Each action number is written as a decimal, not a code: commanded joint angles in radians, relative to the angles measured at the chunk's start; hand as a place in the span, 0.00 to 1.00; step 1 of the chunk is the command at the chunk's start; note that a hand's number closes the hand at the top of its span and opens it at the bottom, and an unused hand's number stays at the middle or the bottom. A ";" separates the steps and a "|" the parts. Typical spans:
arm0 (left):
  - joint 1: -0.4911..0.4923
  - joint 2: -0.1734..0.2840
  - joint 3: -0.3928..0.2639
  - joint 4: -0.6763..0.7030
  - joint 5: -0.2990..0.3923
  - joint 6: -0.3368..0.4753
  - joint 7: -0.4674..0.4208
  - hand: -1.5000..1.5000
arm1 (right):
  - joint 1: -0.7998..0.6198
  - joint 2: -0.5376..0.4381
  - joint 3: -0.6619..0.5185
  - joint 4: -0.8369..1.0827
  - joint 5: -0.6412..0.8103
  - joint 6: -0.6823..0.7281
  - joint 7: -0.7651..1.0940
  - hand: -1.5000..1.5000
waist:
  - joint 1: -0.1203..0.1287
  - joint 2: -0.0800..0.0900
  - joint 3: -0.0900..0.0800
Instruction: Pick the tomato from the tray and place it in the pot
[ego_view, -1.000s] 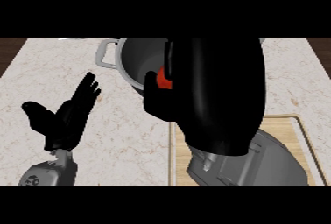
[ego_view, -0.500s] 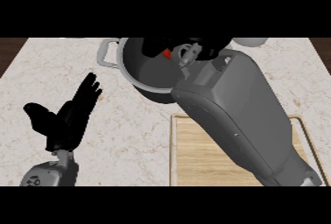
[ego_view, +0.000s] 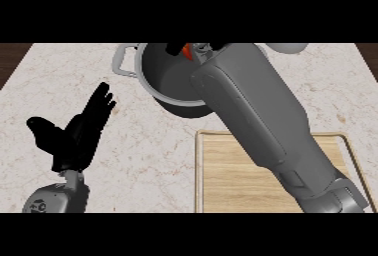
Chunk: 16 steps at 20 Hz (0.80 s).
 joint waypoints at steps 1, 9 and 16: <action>0.003 -0.021 -0.041 -0.005 -0.024 0.006 0.006 0.50 | 0.048 0.003 -0.007 0.096 -0.103 -0.193 0.069 1.00 | 0.020 0.005 0.000; 0.026 -0.012 -0.019 0.005 -0.017 -0.003 -0.033 0.50 | 0.054 0.003 -0.065 0.206 -0.304 -0.415 -0.076 0.00 | 0.014 0.003 0.001; -0.020 -0.006 0.007 0.021 -0.012 0.013 0.004 0.50 | 0.048 0.003 -0.098 0.142 -0.206 -0.744 -0.160 0.00 | -0.016 -0.003 0.001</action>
